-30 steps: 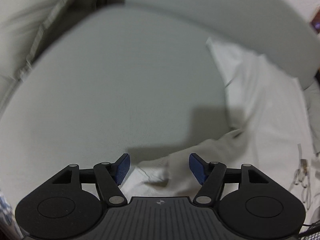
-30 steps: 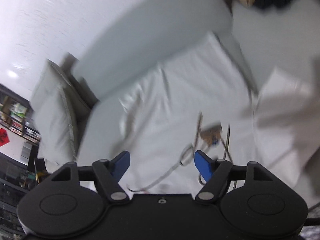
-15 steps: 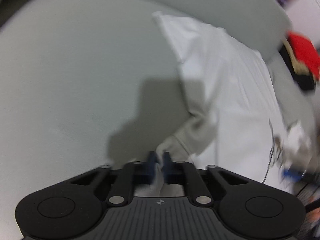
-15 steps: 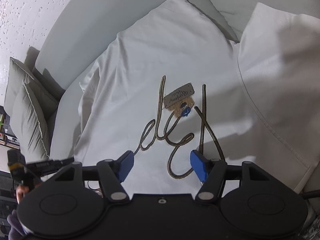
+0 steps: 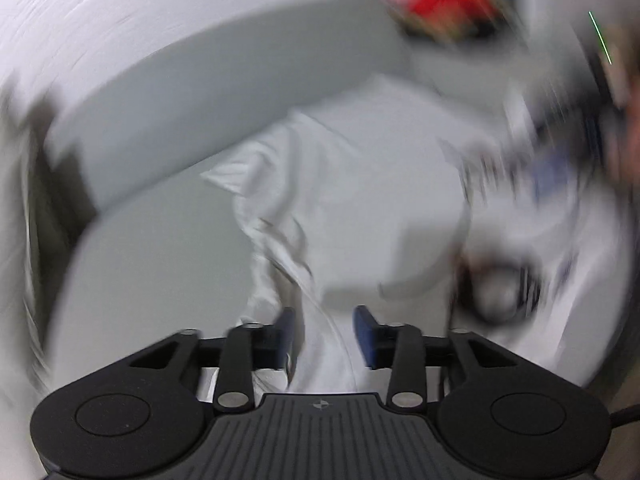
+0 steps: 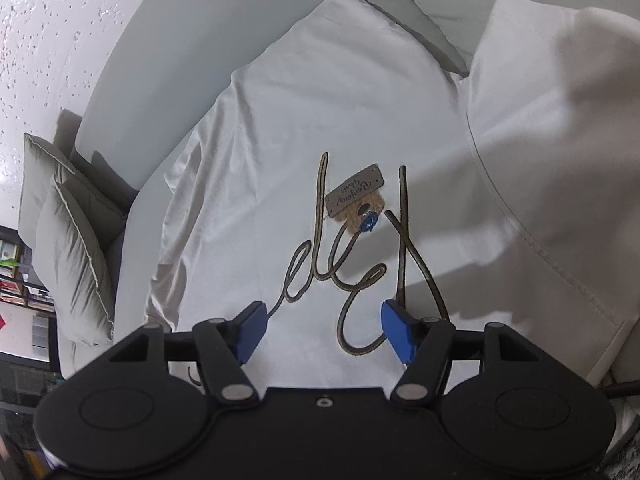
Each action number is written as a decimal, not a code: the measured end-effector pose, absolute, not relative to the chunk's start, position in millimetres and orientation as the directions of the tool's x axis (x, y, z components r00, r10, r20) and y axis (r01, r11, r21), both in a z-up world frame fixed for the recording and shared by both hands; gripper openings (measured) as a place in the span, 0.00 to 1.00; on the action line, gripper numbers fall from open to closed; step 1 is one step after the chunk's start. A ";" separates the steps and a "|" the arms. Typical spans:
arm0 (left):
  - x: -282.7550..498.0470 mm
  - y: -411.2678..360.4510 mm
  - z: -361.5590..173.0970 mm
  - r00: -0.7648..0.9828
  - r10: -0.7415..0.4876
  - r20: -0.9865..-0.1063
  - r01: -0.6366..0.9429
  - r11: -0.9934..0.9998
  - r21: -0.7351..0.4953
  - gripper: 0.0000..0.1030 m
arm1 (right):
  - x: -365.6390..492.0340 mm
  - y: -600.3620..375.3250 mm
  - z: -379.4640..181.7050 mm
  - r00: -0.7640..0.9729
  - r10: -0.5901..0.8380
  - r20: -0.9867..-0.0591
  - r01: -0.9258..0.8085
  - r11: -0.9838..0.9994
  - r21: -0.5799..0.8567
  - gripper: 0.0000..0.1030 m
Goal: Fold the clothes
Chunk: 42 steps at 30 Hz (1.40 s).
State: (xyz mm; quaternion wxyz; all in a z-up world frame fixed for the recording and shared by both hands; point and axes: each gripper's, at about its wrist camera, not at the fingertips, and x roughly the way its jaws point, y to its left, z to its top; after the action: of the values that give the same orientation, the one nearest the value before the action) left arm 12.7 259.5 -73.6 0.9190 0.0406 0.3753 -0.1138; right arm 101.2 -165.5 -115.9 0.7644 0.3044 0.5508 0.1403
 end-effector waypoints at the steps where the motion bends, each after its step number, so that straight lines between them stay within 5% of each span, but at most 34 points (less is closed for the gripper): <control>1: 16.3 280.0 -68.9 0.706 -0.187 -0.683 0.159 0.982 -0.104 0.56 | 101.3 -165.9 -116.0 0.354 0.552 -0.755 0.122 0.773 0.622 0.60; 4: 36.9 326.6 -72.7 0.698 -0.135 -0.703 -0.087 0.959 -0.271 0.55 | 101.7 -165.9 -116.3 0.355 0.554 -0.753 0.128 0.769 0.626 0.61; 10: 63.4 342.2 -119.3 0.543 -0.373 -0.752 -0.122 0.851 -0.510 0.49 | 102.3 -162.5 -115.8 0.353 0.552 -0.756 0.117 0.775 0.620 0.63; 17: 67.5 326.9 -127.5 0.510 -0.326 -0.796 -0.053 0.912 -0.408 0.44 | 103.5 -161.1 -116.3 0.350 0.549 -0.759 0.107 0.781 0.615 0.63; 20: 71.7 324.4 -131.2 0.506 -0.305 -0.807 -0.024 0.930 -0.366 0.26 | 104.1 -160.5 -116.5 0.349 0.549 -0.760 0.103 0.783 0.613 0.65; 22: 73.4 322.6 -131.0 0.508 -0.307 -0.805 0.007 0.936 -0.353 0.01 | 104.4 -160.1 -116.6 0.348 0.548 -0.761 0.100 0.785 0.611 0.65; 25: 71.3 316.2 -120.5 0.553 -0.243 -0.797 0.049 0.964 -0.261 0.01 | 104.7 -160.2 -117.1 0.347 0.548 -0.761 0.096 0.786 0.611 0.65; 32: 102.8 308.7 -101.5 0.625 0.133 -0.769 0.023 0.982 0.189 0.03 | 108.8 -151.6 -114.3 0.345 0.512 -0.786 0.085 0.817 0.570 0.66; 36: 135.8 287.9 -144.1 0.510 0.266 -0.818 0.116 0.921 0.371 0.07 | 112.5 -146.3 -105.2 0.360 0.477 -0.802 0.042 0.850 0.525 0.69; 39: 138.0 277.3 -180.6 0.476 0.437 -0.764 0.122 0.827 0.549 0.05 | 114.4 -151.8 -93.9 0.377 0.472 -0.797 0.017 0.857 0.515 0.72; 42: 128.0 285.3 -170.1 0.478 0.421 -0.771 0.080 0.853 0.515 0.13 | 116.3 -157.3 -82.5 0.395 0.466 -0.792 -0.007 0.863 0.505 0.72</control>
State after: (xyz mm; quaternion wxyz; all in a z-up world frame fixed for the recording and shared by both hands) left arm 128.0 285.3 -170.1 0.8224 0.2502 0.5003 0.1036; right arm 116.3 -157.3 -82.5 0.8066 0.2166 0.5302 0.1466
